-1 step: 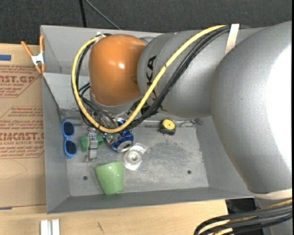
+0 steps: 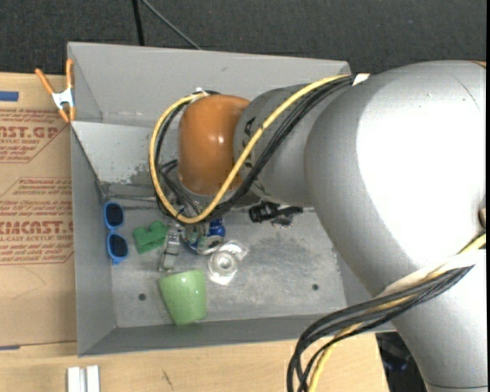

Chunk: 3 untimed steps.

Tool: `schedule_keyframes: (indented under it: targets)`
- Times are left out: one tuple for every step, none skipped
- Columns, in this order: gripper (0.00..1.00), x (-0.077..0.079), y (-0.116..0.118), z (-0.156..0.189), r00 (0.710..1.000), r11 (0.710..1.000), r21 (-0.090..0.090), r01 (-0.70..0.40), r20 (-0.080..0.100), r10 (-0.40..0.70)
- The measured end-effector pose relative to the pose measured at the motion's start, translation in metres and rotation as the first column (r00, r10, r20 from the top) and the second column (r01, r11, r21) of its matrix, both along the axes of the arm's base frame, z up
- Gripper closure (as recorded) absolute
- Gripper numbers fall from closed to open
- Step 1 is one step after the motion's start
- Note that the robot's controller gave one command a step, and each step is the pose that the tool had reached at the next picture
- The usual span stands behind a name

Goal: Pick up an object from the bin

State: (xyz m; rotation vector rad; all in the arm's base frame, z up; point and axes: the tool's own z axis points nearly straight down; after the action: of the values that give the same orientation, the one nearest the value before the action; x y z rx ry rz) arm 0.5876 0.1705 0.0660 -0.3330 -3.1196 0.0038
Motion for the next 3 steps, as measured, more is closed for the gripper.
schedule_keyframes:
  targets:
    - [1.0, 0.001, 0.002, 0.004, 1.0, 1.0, 0.003, -0.002, 0.005, 0.002]
    - [0.0, 0.001, 0.002, 0.004, 1.0, 1.0, 0.003, -0.002, 0.005, 0.002]
    - [0.0, -0.083, -0.018, 0.013, 0.995, 0.995, 0.001, -0.096, 0.001, 0.096]
